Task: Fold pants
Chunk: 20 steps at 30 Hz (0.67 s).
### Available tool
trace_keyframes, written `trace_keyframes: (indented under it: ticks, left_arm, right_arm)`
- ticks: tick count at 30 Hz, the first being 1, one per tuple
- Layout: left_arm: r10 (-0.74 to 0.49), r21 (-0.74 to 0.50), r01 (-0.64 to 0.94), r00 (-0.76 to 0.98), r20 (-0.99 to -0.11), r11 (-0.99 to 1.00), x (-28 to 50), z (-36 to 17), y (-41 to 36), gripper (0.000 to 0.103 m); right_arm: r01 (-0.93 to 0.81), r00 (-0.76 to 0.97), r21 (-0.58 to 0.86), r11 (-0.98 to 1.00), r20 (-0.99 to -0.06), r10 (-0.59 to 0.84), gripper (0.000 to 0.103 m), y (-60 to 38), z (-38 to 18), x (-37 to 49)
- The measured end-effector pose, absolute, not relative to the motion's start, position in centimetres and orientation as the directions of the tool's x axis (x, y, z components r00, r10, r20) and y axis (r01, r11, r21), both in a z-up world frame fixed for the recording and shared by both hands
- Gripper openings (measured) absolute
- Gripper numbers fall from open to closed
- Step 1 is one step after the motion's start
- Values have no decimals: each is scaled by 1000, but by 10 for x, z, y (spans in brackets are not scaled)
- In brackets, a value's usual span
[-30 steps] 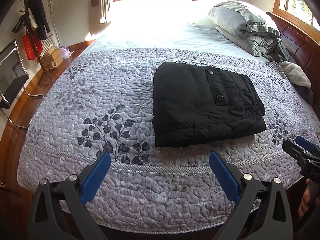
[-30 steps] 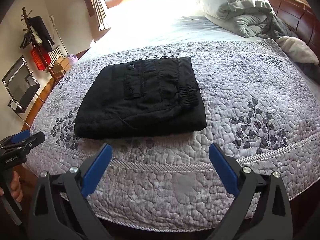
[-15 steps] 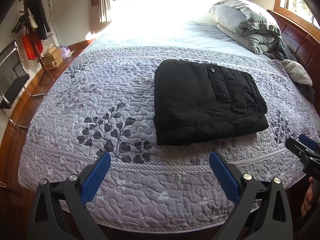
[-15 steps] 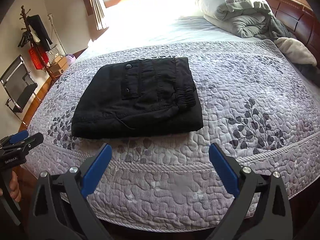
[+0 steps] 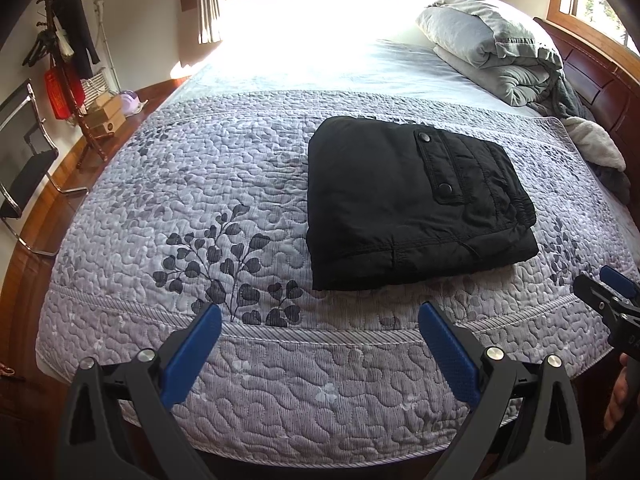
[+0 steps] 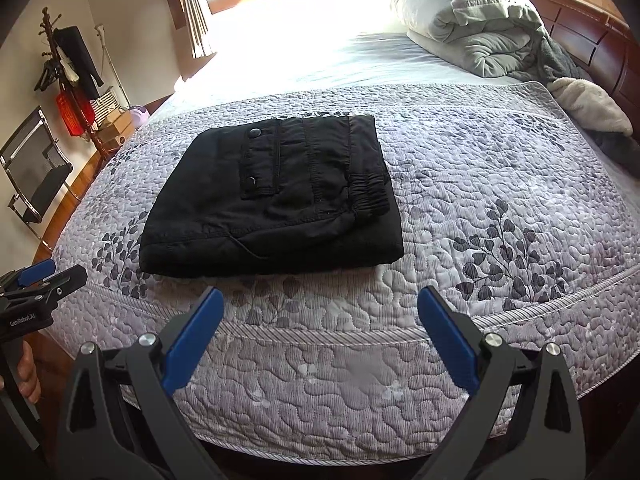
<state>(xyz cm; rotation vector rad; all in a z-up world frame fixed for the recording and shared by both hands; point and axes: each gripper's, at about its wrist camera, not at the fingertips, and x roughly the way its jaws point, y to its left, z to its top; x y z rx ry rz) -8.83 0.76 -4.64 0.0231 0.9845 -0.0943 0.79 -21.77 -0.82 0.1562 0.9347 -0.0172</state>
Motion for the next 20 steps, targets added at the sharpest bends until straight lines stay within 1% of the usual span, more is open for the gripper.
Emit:
trace_keyframes:
  ticks: [7,20]
  left_arm:
    - [-57,-5,94,561,-826,996,-89,-47,5,99]
    - [-56,-9,90,537,-842,996,-84,-52,6,99]
  right_arm:
    - [79,589,119,990,-806,50,97,-218,-10,10]
    - [76,587,113,991,-808,47,97,-217,-9,10]
